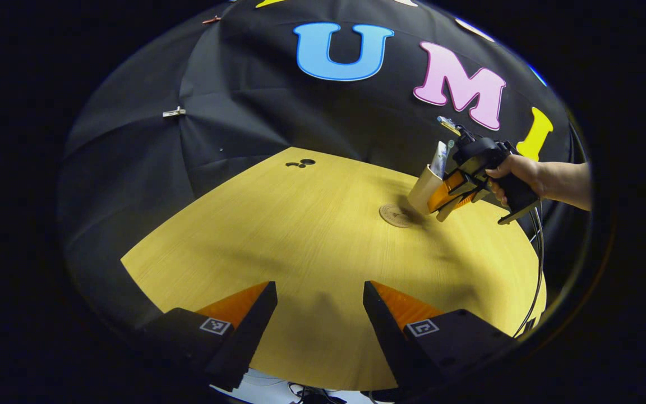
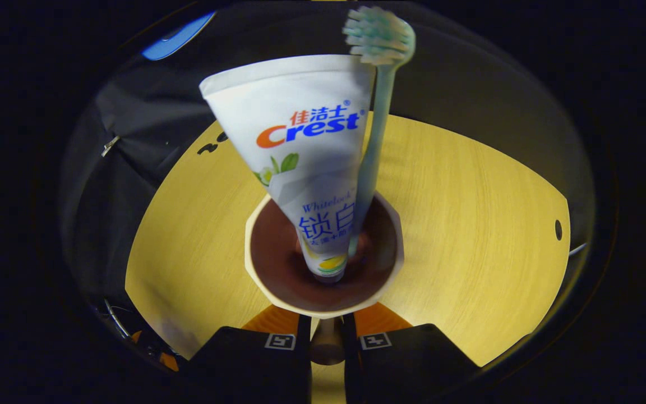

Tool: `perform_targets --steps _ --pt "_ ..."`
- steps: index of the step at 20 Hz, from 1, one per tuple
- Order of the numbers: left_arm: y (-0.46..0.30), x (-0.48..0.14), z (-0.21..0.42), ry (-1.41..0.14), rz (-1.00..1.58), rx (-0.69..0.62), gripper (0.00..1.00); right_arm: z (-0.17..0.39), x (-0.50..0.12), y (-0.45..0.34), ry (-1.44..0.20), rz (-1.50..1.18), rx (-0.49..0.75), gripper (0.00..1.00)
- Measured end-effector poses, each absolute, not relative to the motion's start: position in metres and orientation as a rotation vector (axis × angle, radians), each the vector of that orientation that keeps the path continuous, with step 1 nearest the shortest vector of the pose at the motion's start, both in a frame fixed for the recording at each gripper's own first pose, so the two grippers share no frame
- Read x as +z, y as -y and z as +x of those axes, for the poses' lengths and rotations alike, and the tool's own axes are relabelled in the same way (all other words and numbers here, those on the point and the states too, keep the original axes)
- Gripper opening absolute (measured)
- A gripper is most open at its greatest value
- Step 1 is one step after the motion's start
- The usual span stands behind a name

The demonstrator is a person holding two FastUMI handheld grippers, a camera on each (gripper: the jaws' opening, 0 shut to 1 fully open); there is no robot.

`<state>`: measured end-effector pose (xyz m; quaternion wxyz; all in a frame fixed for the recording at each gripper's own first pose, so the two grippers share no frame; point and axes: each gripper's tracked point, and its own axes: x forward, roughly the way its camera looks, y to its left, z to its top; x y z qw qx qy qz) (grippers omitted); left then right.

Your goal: Put the toothbrush and toothpaste on the desktop into the cup, then pick up the cup and place it on the coaster on the desktop.

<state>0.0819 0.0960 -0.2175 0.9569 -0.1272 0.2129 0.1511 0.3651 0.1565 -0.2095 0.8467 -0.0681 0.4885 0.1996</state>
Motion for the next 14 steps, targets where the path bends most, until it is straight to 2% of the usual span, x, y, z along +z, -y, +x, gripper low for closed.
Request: perform_targets --steps 7,14 --pt "-0.125 -0.218 0.058 -0.429 -0.276 0.386 0.98 0.354 -0.229 -0.188 -1.071 -0.208 0.462 0.26" --pt "-0.133 -0.224 0.043 -0.444 -0.270 0.409 0.98 0.359 -0.245 -0.204 -1.108 -0.245 0.441 0.27"
